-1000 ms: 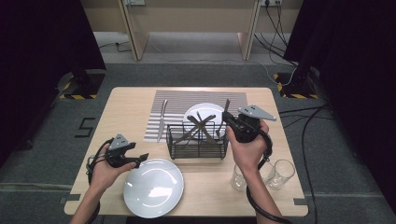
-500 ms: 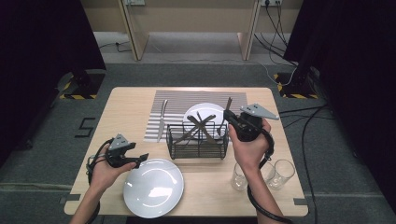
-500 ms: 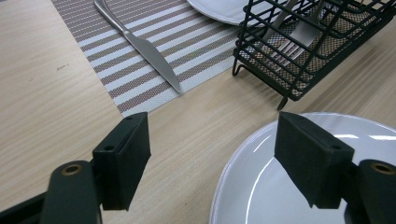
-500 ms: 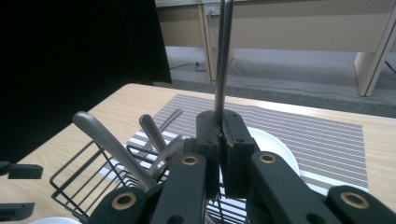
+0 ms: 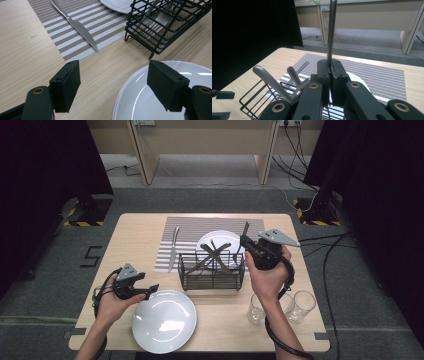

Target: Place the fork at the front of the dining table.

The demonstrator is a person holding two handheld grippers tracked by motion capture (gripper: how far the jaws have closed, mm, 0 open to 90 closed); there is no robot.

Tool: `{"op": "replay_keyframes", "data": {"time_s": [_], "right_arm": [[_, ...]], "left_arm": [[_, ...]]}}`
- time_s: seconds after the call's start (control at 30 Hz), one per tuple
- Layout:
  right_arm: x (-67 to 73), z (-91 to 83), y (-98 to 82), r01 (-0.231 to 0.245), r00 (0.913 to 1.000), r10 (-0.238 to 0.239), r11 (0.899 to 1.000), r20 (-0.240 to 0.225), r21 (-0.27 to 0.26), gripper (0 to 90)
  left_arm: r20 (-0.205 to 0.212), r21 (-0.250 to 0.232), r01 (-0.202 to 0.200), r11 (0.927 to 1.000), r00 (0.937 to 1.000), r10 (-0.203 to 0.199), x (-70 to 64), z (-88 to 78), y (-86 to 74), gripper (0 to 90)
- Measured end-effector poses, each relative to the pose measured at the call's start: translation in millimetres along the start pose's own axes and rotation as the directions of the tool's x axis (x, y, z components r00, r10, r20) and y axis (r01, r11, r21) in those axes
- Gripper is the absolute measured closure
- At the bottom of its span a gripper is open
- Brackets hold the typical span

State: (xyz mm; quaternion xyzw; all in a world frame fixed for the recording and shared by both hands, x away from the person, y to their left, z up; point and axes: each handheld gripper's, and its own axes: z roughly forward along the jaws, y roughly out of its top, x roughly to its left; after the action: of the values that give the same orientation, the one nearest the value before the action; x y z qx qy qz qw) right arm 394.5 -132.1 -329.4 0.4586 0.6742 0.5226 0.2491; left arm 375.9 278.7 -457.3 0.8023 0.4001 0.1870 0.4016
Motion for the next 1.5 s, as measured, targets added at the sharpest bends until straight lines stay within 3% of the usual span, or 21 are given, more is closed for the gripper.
{"op": "replay_keyframes", "data": {"time_s": [1.5], "right_arm": [[-2.5,-7.6,16.4,-0.017,0.9998,0.017,0.999,-0.012,-0.042,87.4]], "left_arm": [[0.0,-0.002,0.001,1.0,1.0,-0.001,-0.6,0.3,2.1,26.5]]}}
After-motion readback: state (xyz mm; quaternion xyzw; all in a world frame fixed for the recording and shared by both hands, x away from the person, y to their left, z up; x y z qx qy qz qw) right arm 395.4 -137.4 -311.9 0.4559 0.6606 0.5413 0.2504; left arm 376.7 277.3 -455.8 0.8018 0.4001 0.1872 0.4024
